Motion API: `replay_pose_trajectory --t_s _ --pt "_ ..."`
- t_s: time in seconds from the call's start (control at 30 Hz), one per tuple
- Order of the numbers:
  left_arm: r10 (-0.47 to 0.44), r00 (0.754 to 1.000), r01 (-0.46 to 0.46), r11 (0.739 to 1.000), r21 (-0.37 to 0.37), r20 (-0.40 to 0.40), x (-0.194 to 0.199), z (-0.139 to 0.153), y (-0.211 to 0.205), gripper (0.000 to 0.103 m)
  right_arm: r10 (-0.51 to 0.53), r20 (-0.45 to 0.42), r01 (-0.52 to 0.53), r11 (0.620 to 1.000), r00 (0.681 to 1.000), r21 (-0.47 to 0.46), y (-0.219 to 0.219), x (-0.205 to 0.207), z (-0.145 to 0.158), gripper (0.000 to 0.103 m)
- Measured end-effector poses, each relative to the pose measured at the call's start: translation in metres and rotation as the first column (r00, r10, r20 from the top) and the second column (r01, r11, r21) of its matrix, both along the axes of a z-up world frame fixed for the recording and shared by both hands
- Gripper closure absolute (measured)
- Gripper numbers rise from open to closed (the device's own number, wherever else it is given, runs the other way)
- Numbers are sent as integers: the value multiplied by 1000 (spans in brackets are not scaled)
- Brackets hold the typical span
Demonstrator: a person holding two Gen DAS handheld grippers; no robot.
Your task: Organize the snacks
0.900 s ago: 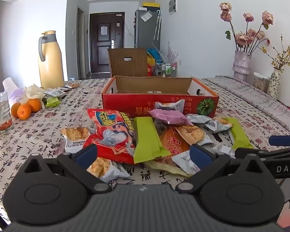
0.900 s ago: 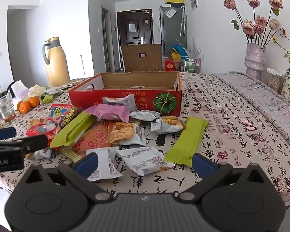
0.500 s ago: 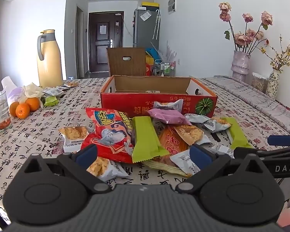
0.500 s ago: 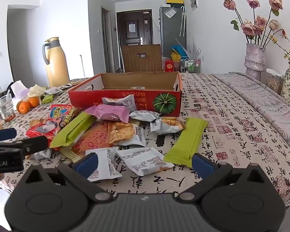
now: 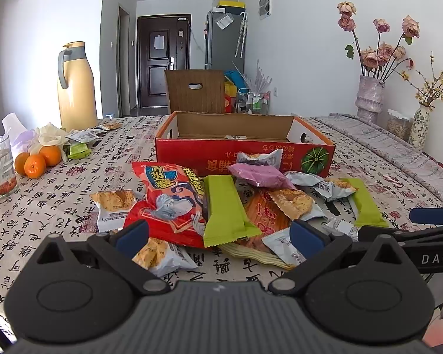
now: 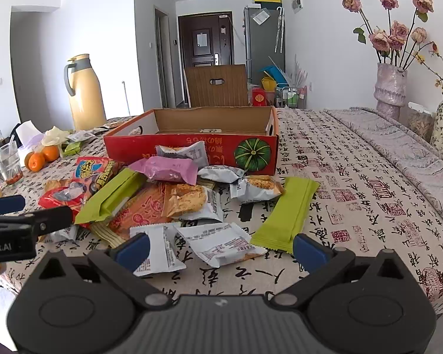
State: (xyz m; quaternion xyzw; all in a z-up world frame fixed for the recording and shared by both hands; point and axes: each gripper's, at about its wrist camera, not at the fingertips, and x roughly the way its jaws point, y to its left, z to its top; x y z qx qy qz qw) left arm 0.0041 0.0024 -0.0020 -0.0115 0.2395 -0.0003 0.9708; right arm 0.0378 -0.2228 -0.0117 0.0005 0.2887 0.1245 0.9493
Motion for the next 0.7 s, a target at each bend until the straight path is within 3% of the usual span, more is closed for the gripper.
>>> replay_pose_trajectory --t_s 0.7 --pt "-2 1000 2 1000 -16 -6 2 -3 3 0 4 -12 -4 1000 1000 4 3 2 -4 0"
